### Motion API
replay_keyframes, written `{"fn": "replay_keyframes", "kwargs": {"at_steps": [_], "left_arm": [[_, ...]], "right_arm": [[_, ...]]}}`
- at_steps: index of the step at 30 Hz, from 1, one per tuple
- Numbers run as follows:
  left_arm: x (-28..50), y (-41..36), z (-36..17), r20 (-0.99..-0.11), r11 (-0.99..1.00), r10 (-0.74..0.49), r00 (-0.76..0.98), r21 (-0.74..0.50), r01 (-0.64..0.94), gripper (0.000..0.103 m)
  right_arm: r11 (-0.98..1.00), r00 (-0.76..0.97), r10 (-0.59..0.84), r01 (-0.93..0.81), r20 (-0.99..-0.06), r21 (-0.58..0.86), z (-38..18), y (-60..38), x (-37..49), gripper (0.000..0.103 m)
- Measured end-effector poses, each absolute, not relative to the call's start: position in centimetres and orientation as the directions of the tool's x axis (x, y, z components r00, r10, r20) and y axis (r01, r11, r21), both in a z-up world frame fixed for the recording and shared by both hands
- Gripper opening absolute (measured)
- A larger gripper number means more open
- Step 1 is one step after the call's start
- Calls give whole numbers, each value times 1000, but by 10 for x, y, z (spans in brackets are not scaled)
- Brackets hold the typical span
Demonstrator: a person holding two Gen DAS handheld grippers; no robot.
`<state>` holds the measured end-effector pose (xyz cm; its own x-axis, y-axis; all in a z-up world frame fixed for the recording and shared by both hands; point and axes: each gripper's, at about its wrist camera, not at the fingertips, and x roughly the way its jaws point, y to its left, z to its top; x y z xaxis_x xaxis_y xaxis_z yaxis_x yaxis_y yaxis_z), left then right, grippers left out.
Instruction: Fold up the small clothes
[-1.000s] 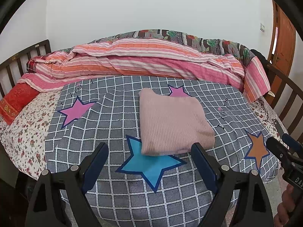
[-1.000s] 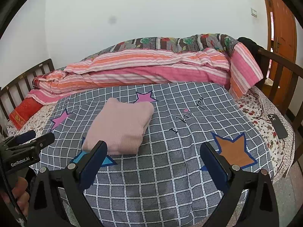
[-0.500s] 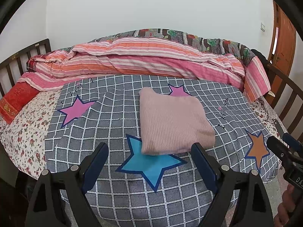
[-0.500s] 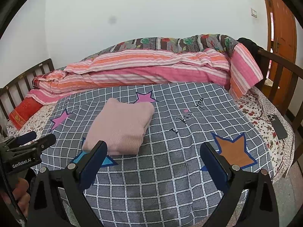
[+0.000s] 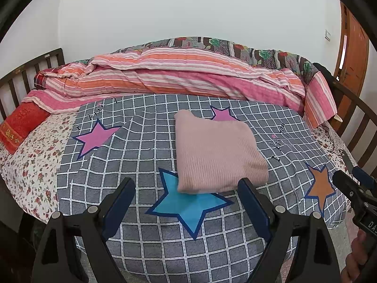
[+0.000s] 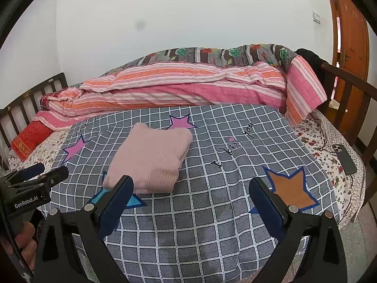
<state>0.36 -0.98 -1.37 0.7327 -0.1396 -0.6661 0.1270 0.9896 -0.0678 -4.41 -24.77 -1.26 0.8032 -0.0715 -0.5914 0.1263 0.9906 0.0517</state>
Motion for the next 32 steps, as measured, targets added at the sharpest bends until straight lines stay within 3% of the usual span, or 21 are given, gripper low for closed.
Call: {"fn": "replay_keyframes", "kwargs": {"at_steps": [32], "left_arm": [[6, -4, -13, -667, 989, -141, 732, -65, 132, 89]], "right_arm": [[992, 803, -65, 115, -593, 48, -13, -238, -42, 97]]}}
